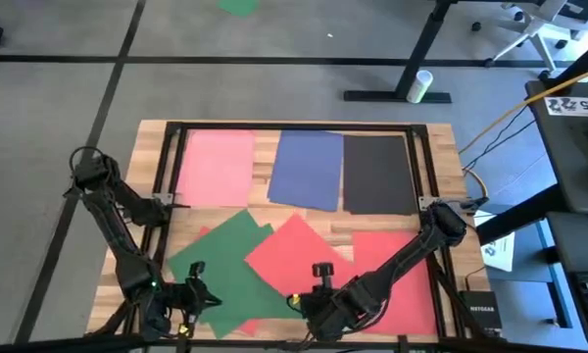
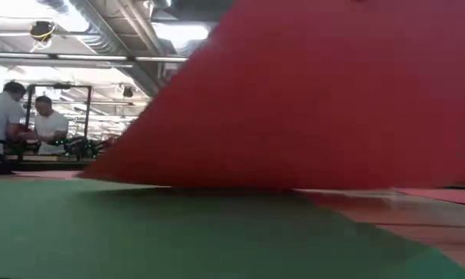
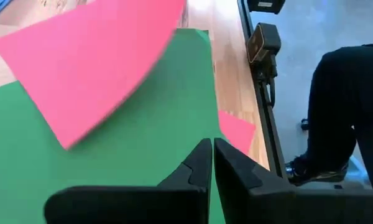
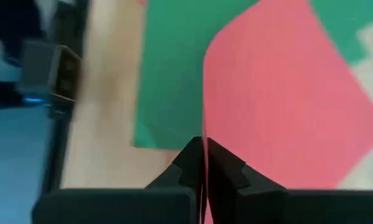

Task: Organize paper
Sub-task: Stack the red paper on top of the other red paper on the table

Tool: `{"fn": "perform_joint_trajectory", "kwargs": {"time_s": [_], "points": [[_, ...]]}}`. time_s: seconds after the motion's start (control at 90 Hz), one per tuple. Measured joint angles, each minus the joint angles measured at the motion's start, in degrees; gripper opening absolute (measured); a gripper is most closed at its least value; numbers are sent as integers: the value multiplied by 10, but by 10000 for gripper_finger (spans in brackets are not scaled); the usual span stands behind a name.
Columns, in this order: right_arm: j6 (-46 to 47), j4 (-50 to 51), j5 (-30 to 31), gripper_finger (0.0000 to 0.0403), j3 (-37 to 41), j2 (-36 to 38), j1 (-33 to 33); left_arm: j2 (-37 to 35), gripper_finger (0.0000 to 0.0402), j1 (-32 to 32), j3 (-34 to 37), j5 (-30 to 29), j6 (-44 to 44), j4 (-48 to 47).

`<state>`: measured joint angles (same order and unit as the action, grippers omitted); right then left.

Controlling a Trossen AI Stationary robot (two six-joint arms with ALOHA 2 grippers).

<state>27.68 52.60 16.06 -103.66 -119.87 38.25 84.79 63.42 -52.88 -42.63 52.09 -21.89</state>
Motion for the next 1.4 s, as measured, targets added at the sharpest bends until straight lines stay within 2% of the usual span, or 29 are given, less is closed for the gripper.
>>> {"fn": "perform_joint_trajectory", "kwargs": {"time_s": [0.333, 0.467, 0.589, 0.789, 1.089, 1.189, 1.311, 1.4], "points": [[-14, -273, -62, 0, 205, 95, -21, 0, 0, 1, 0, 0, 0, 0], [-17, -362, -60, 0, 284, 148, -38, 0, 0, 0, 0, 0, 0, 0], [-17, -413, -27, 0, 345, 194, -55, 0, 0, 0, 0, 0, -1, 0], [-12, -500, 89, 0, 426, 282, -71, 0, 0, 0, 0, 0, 0, 0], [42, -492, 325, 0, 504, 418, -33, 0, 0, 0, 0, -1, 0, 0], [95, -471, 424, 0, 521, 450, -9, 0, 0, 0, 0, -1, 0, -1], [201, -400, 548, 0, 526, 467, 33, 0, 0, -1, 0, -1, 0, -2], [280, -343, 613, 0, 526, 468, 60, 0, 0, -1, 0, -1, 0, -2]]}}
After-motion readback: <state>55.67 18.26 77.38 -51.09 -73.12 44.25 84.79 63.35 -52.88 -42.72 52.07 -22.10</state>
